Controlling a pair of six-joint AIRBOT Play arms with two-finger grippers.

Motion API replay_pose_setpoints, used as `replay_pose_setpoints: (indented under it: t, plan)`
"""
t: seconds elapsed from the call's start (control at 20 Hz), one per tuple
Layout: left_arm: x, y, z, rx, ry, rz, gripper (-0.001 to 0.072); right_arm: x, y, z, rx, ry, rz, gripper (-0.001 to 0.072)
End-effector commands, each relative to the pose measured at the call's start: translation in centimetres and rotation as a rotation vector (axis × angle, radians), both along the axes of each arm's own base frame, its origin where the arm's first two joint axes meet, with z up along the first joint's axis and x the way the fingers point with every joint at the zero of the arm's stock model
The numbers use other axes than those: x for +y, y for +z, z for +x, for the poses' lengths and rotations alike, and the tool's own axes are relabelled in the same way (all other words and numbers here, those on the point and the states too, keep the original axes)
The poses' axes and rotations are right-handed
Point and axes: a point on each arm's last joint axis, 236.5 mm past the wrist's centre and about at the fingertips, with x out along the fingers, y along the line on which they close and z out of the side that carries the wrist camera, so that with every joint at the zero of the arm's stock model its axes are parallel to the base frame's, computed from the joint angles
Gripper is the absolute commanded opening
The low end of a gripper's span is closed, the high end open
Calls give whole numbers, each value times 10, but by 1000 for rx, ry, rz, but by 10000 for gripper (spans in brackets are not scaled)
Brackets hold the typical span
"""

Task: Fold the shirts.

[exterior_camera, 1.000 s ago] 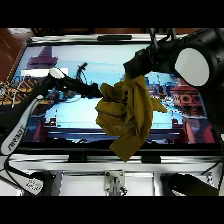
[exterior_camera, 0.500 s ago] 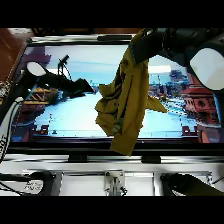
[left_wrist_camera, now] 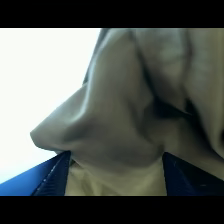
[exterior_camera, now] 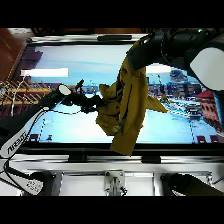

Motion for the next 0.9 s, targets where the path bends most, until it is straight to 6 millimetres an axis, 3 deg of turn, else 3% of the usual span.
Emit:
replay_pose_setpoints:
  t: [0.0, 0.1, 0.15, 0.2, 0.3, 0.45, 0.55, 0.65, 0.7, 0.75, 0.8, 0.85]
  plan:
    - [-13, -12, 2, 34, 47, -41, 583, 1, 0, -1, 5, 4, 5, 71]
    - [-15, -3, 13, 3, 76, -63, 93, 1, 0, -1, 4, 3, 4, 71]
    - [-18, 8, 18, -49, 48, -75, 49, 0, 1, 0, -3, 2, 1, 71]
    - [-21, 24, 24, -115, 17, -83, 48, -2, 4, 2, -21, 1, -13, 71]
    - [-22, 84, 41, -321, -34, -94, 46, -8, 21, 14, -115, -16, -39, 71]
    - [12, 219, 66, -646, 77, -130, 46, 3, 79, 31, -372, 12, 9, 71]
    - [51, 307, 59, -833, 167, -149, 46, 24, 127, 30, -562, 84, 97, 71]
    - [82, 370, 34, -985, 200, -123, 46, 40, 174, 17, -733, 147, 234, 71]
    - [90, 390, 16, -1040, 188, -94, 46, 46, 192, 10, -775, 168, 331, 71]
    - [94, 398, -1, -1052, 168, -65, 46, 48, 201, 5, -782, 178, 424, 71]
    - [94, 390, -19, -1015, 128, -19, 46, 49, 203, 4, -759, 174, 497, 71]
    - [94, 365, -33, -924, 100, 35, 46, 48, 200, 5, -725, 161, 538, 71]
